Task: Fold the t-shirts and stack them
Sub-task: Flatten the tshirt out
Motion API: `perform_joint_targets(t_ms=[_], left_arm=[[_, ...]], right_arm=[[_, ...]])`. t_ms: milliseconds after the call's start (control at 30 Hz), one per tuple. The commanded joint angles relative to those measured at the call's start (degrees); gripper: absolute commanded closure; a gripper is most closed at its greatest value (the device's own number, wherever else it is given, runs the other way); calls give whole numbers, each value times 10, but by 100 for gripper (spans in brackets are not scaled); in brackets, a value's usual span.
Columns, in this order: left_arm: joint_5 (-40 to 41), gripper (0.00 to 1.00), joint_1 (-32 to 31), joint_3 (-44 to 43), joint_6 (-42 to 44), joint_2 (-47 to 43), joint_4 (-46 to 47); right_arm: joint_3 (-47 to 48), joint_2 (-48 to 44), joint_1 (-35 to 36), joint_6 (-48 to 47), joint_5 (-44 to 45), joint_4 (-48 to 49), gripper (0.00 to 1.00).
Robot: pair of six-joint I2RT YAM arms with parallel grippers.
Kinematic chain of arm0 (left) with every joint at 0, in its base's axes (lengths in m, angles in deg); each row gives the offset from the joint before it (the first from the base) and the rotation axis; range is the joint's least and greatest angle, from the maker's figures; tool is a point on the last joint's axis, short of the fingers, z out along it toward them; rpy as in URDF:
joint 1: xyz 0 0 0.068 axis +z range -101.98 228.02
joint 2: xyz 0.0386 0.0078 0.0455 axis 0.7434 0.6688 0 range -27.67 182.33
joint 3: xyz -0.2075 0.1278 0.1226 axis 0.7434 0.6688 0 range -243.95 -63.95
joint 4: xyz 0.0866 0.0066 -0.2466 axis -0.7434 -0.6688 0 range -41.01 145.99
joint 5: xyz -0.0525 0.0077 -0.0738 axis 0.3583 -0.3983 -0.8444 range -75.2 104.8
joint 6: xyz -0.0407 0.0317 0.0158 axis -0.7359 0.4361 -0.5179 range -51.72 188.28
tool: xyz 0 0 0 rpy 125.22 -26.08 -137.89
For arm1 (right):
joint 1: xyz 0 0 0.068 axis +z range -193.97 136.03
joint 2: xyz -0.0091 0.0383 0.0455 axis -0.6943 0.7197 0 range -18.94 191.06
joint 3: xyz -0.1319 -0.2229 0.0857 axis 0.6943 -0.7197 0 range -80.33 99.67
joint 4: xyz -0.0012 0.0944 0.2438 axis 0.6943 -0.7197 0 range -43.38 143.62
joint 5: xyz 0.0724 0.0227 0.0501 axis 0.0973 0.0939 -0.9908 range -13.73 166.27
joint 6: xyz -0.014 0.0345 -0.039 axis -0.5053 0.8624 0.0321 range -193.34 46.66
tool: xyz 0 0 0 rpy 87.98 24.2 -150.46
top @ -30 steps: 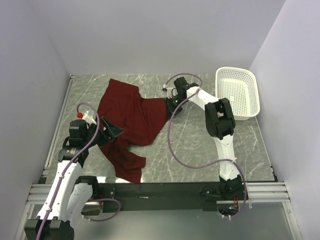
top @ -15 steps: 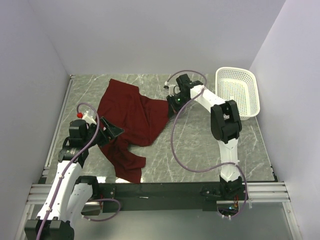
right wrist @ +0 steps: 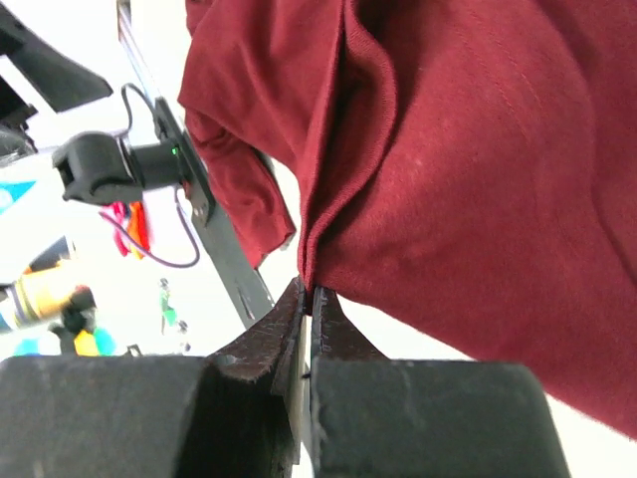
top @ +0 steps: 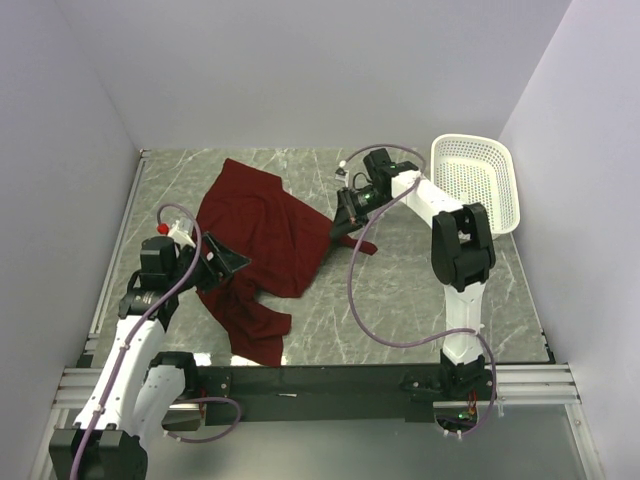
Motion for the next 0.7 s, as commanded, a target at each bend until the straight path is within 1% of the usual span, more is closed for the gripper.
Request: perform_joint_targets(t_ms=[0, 67, 100, 167, 200, 233, 300, 333, 400, 433, 467, 533, 667], left_arm=[[-22, 19, 0, 2, 8, 8, 40], [-38, 19, -7, 6, -2, 22, 67], [-37, 20, -15, 1, -4, 32, 72], [8, 20, -69, -17, 3, 74, 71], [29, 20, -122, -42, 13, 92, 69], [54, 20, -148, -55, 18, 134, 70], [99, 21, -196, -93, 35, 181, 83], [114, 22, -238, -106, 41, 228, 89], [165, 22, -286, -143, 57, 272, 98], [180, 22, -297, -155, 63, 314, 107], [216, 22, -306, -167, 66, 334, 106], [246, 22, -324, -201, 72, 387, 106], [248, 22, -334, -243, 71, 450, 130]], right_arm=[[-9, -58, -21, 47, 4, 43, 100], [4, -45, -21, 50, 20, 37, 100], [10, -37, -20, 47, 9, 30, 100], [20, -17, -16, 36, -1, 17, 100], [18, -13, -16, 35, -13, 15, 100], [7, -10, -16, 37, -21, 20, 100], [-3, -13, -16, 39, -26, 29, 100], [-9, -15, -16, 39, -32, 31, 100], [-11, -18, -16, 41, -37, 33, 100], [-14, -18, -15, 41, -39, 34, 100], [-13, -19, -16, 44, -40, 35, 100], [-13, -18, -15, 45, -42, 34, 100], [-14, -17, -15, 46, -47, 36, 100]])
